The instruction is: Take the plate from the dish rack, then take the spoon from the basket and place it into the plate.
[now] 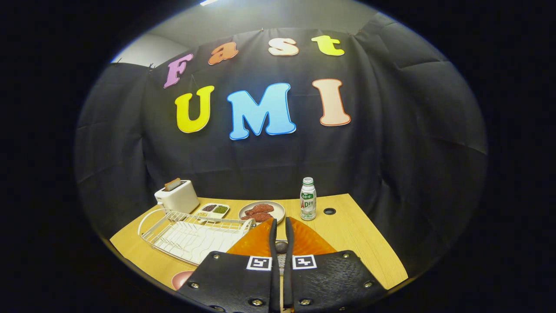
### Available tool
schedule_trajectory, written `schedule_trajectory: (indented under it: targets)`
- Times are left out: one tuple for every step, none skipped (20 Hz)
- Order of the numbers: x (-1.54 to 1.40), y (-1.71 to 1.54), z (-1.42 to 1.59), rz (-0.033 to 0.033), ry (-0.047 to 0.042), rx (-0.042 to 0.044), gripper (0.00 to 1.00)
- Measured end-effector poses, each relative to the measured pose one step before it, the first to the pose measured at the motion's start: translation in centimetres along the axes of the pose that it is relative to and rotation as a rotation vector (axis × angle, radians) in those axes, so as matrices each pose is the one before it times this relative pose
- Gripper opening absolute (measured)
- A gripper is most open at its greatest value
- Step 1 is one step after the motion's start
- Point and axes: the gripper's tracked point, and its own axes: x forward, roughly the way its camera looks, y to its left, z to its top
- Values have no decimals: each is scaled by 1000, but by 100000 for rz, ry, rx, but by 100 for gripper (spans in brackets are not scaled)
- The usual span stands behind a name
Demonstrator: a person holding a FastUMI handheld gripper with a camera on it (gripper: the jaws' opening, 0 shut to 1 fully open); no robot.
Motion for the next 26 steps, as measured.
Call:
schedule_trajectory:
  targets:
    - [-963,455,448,188,-294,-379,3]
    - [-733,507,402,237,-583,-438,3]
    - [-689,497,157,304,-472,-707,3]
    - [-699,564,-194,368,344,-482,3]
    - [-577,762,-231,1014,825,-133,3]
    - [-630,1049,-324,1572,792,-493,3]
    - [-496,889,-469,1204,1068,-780,3]
    - [-408,981,-623,1489,1643,-866,3]
    - [-314,844,-692,2184,1015,-1663,3]
    - [-320,900,-536,1496,936,-1412,3]
    - [-688,974,-764,1268,1283,-303,3]
    - [-306,1117,-802,1984,1530,-92,3]
    - [-21,1089,-661,1754,1029,-67,3]
    - [154,926,-703,1471,1145,-284,3]
    - [244,835,-646,1395,1352,-264,3]
    - [289,788,-603,1346,1150,26,3]
    - [270,792,-443,1582,985,252,3]
    - [278,800,-442,1643,946,173,3]
    - [530,790,-589,1265,1225,230,3]
    - [559,640,-624,1286,1344,-87,3]
    - [525,601,-468,1086,1417,-3,3]
    - [610,478,-530,1043,1265,41,3]
    - [553,526,-380,910,1144,-44,3]
    - [478,501,-410,637,1117,-341,3]
    - [493,445,-368,700,1346,-312,3]
    - [450,636,-332,1234,1309,-205,3]
